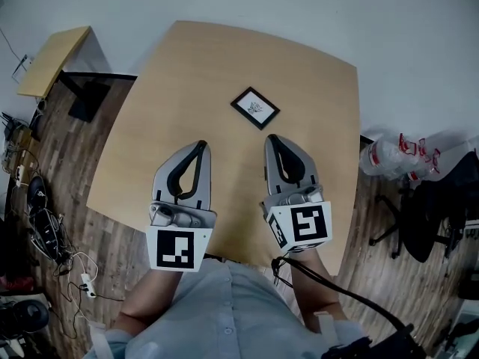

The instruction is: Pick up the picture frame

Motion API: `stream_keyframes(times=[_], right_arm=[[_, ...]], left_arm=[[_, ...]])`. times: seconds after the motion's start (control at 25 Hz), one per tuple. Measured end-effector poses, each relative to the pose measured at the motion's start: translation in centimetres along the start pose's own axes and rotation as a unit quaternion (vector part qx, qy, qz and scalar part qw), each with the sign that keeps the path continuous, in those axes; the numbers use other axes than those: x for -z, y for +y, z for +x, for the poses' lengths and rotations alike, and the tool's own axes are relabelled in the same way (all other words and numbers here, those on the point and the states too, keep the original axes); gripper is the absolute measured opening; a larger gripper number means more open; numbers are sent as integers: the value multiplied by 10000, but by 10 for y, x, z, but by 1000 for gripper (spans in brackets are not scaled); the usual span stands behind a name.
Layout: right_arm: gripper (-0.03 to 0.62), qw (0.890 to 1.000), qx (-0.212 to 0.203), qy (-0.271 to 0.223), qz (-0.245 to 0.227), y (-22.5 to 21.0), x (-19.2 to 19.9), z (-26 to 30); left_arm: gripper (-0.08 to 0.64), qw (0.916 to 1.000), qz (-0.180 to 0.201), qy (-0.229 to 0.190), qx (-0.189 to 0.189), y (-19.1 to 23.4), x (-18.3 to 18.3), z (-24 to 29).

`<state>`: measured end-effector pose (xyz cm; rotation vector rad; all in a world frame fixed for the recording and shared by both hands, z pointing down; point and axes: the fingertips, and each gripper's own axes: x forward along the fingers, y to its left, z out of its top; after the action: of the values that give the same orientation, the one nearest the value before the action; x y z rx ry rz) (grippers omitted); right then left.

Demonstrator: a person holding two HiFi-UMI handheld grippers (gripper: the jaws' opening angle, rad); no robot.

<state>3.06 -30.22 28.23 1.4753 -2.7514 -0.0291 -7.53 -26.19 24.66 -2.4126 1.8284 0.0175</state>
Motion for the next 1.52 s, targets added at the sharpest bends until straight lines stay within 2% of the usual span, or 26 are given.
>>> stream_keyframes(times=[0.32, 0.52, 0.84, 1.04, 1.24, 1.52], right_arm=[[2, 9997, 66, 184, -146, -34, 2, 39], [2, 9994, -35, 320, -147, -56, 10, 67], [2, 9948, -257, 986, -4, -68, 78, 109], [6, 9830, -721, 1687, -46, -58, 142, 122], [51, 9668, -1078, 2315, -26, -53, 196, 126], [98, 9490, -1443, 2793, -239, -43, 223, 125]], left_arm=[[1, 9989, -116, 426, 142, 11, 26, 34], [2, 9975, -191, 667, 150, 17, 45, 55], [1, 9910, -332, 1296, 80, 35, 99, 79], [2, 9836, -151, 1783, 222, 37, 140, 81], [2, 9793, -242, 1995, 248, 37, 171, 89], [2, 9752, -376, 2177, 154, 46, 185, 90]])
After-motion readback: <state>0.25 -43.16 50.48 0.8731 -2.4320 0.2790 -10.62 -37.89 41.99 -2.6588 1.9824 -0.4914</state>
